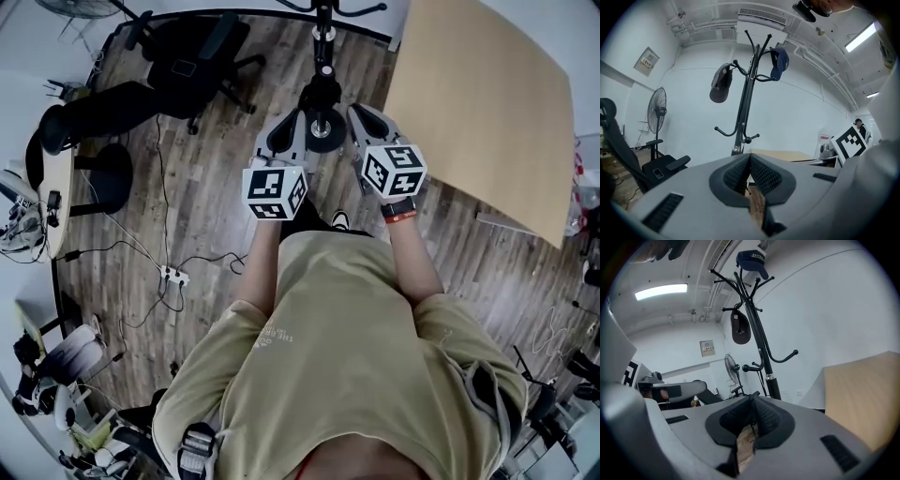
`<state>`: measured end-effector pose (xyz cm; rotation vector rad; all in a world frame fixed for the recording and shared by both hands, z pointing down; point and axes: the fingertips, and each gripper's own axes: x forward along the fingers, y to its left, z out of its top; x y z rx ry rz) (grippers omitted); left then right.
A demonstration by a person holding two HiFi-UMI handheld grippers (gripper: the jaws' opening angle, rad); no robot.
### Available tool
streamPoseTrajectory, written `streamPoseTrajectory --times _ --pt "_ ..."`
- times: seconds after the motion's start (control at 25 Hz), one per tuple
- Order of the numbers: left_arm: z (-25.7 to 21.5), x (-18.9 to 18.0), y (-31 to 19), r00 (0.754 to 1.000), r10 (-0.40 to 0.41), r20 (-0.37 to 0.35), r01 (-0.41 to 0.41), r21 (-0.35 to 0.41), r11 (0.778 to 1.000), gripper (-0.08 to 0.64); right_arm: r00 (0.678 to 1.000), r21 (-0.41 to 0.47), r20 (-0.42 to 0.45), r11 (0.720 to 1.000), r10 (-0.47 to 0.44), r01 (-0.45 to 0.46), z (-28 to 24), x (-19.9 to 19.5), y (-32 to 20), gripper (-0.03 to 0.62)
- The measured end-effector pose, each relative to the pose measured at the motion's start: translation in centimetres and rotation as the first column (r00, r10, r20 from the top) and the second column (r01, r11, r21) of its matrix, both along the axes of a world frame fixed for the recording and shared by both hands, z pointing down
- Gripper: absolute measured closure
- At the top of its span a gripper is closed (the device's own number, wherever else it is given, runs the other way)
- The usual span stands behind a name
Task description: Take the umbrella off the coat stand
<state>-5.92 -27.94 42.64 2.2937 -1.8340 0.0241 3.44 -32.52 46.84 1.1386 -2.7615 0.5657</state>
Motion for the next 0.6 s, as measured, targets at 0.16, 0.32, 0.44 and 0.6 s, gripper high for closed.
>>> streamPoseTrajectory --times 0.16,0.32,0.44,0.6 --pt "0.7 -0.4 -0.7 1.000 0.016 0.003 -0.016 -0.012 1.000 0.537 0.999 -0.021 0.001 0.998 -0.052 0.052 1.3 -1.3 -1.1 0.551" --pt "1.1 -1.1 -1.3 1.000 0.029 0.003 -0.029 -0.021 0.999 0.537 0.996 0.007 -0.044 0.997 -0.082 0.082 1.8 -2.6 -2.2 0.533" --pt "1.9 -1.4 -1.9 0.999 0.035 0.004 -0.035 -0.036 0.999 0.537 0.990 0.018 -0.092 0.994 -0.104 0.106 2.8 -3.1 -2.9 0.522" --pt "2.9 -1.6 -2.8 0.999 0.046 0.007 -0.046 -0.050 0.998 0.537 0.987 0.019 -0.113 0.993 -0.117 0.120 3.7 -3.6 -3.9 0.512"
